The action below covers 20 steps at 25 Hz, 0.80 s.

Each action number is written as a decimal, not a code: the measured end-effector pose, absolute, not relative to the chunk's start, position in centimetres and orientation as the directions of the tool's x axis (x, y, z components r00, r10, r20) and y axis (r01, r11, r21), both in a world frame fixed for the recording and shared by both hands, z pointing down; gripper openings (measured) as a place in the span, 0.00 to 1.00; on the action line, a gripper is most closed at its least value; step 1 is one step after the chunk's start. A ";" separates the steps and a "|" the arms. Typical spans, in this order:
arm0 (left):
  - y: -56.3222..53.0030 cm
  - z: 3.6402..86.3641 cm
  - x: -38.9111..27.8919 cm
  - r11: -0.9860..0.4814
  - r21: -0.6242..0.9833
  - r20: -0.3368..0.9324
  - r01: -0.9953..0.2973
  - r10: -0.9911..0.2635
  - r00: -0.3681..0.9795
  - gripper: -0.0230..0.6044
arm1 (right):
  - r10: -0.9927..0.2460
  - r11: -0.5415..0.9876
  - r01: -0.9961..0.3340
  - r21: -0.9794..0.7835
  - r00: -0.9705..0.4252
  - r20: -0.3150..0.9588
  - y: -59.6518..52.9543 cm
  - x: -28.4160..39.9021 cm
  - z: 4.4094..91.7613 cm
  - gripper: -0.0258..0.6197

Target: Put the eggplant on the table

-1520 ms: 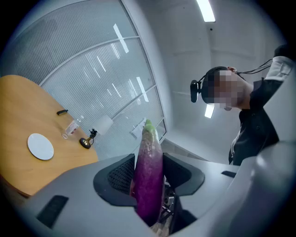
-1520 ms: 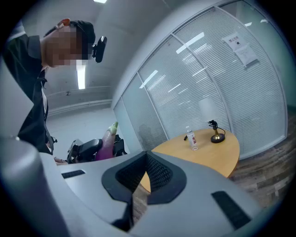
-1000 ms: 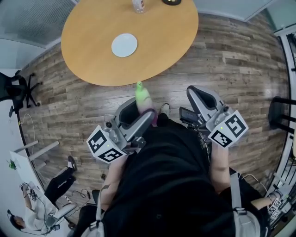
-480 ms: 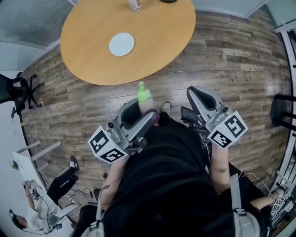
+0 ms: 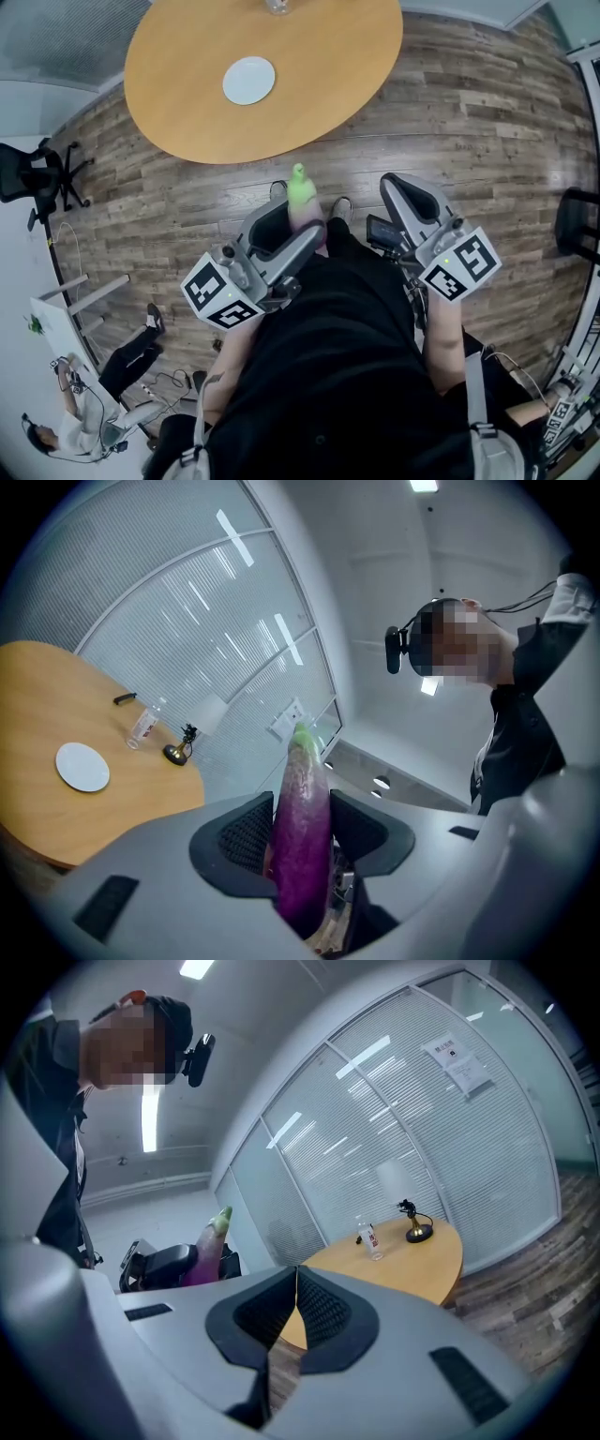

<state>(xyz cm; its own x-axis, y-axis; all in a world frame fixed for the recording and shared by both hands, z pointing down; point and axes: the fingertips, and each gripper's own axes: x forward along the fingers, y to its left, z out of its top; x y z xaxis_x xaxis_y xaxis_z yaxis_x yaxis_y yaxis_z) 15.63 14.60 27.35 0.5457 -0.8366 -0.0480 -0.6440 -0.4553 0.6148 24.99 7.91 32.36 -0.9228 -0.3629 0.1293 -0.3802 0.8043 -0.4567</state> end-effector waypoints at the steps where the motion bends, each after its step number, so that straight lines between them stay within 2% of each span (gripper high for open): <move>1: 14.6 27.4 15.5 -0.449 0.609 -0.035 -0.654 -0.839 0.543 0.36 | -0.359 0.803 -0.377 -0.461 -0.924 0.129 7.8 24.7 32.4 0.07; 8: 14.4 28.0 12.6 -0.424 0.612 -0.020 -0.667 -0.852 0.523 0.36 | -0.326 0.817 -0.353 -0.455 -0.935 0.139 7.8 21.3 32.4 0.07; 20: 9.4 27.4 6.4 -0.464 0.576 -0.044 -0.673 -0.839 0.542 0.36 | -0.331 0.842 -0.365 -0.397 -0.931 0.153 4.4 14.6 30.0 0.07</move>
